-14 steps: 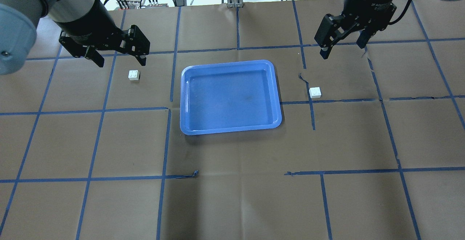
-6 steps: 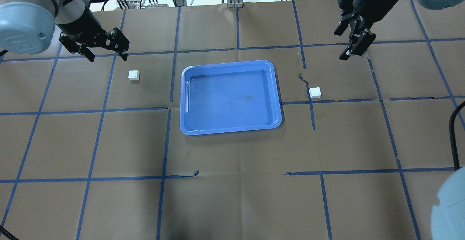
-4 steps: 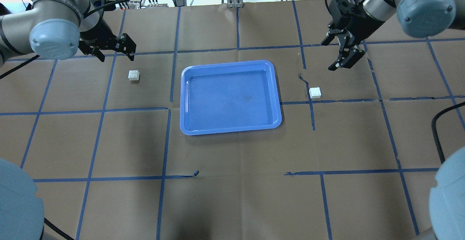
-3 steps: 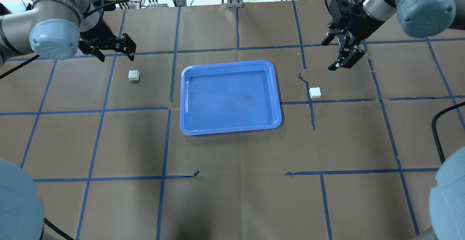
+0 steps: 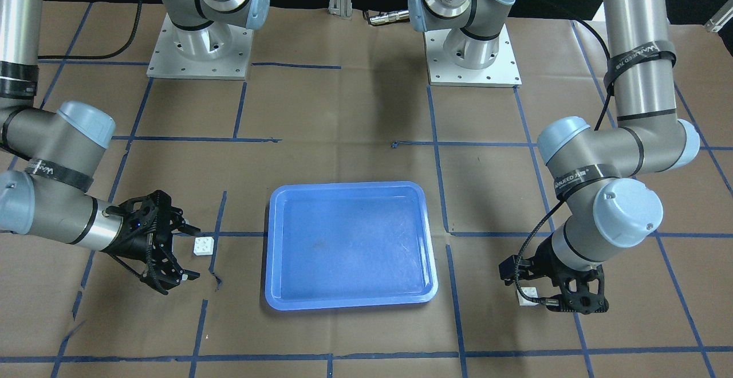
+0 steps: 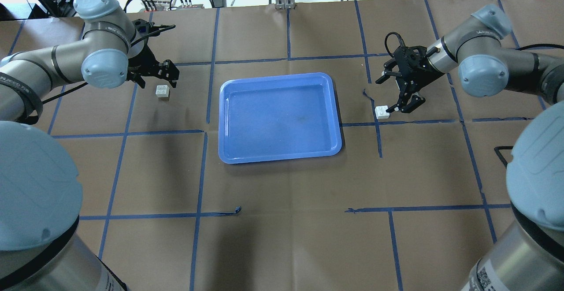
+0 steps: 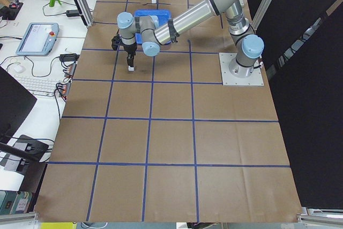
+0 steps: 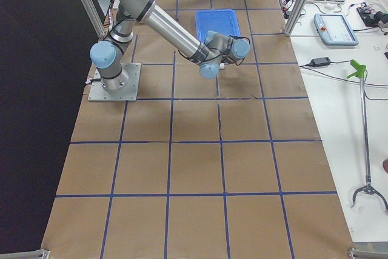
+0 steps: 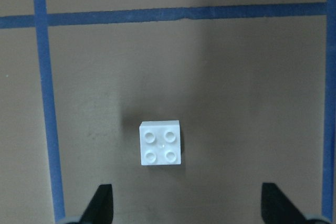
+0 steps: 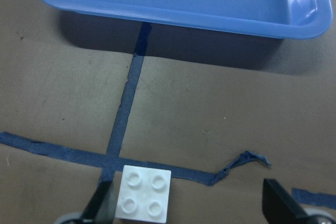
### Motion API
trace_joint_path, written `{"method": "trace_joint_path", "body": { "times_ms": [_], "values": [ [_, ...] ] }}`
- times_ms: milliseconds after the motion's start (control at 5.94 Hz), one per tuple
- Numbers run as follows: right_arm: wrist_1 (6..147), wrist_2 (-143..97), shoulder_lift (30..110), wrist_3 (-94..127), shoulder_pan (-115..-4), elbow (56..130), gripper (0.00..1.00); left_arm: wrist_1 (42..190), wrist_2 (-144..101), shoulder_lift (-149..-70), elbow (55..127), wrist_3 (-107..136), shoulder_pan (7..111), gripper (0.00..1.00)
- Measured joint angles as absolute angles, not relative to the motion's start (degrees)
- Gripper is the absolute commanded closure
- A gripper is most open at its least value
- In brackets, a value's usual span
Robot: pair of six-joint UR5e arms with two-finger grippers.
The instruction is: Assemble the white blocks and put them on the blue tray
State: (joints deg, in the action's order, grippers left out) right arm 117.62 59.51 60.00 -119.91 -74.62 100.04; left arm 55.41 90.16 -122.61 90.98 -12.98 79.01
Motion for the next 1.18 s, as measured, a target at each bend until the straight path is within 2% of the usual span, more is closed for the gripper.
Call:
{"method": "trace_joint_path", "body": {
  "times_ms": [505,673,841,1009,1178],
  "values": [
    [117.4,60.3,59.7,-119.3,-74.5,101.8,0.00,52.6,90.3,-125.2,90.8,-13.0,78.9,0.01],
    [117.4,60.4,59.7,-118.7,-74.5,102.2,0.16,51.5,90.3,-125.6,90.9,-13.0,78.9,0.13],
    [117.4,60.2,59.7,-117.8,-74.3,102.3,0.31,51.1,90.3,-125.7,90.9,-13.1,78.9,0.43],
    [117.6,60.1,59.7,-117.4,-74.2,102.4,0.37,51.1,90.3,-125.8,90.9,-13.2,78.9,0.58],
    [117.6,60.1,59.8,-117.3,-74.1,102.4,0.51,51.2,90.3,-125.8,91.0,-13.2,78.9,0.73]
  ]
}}
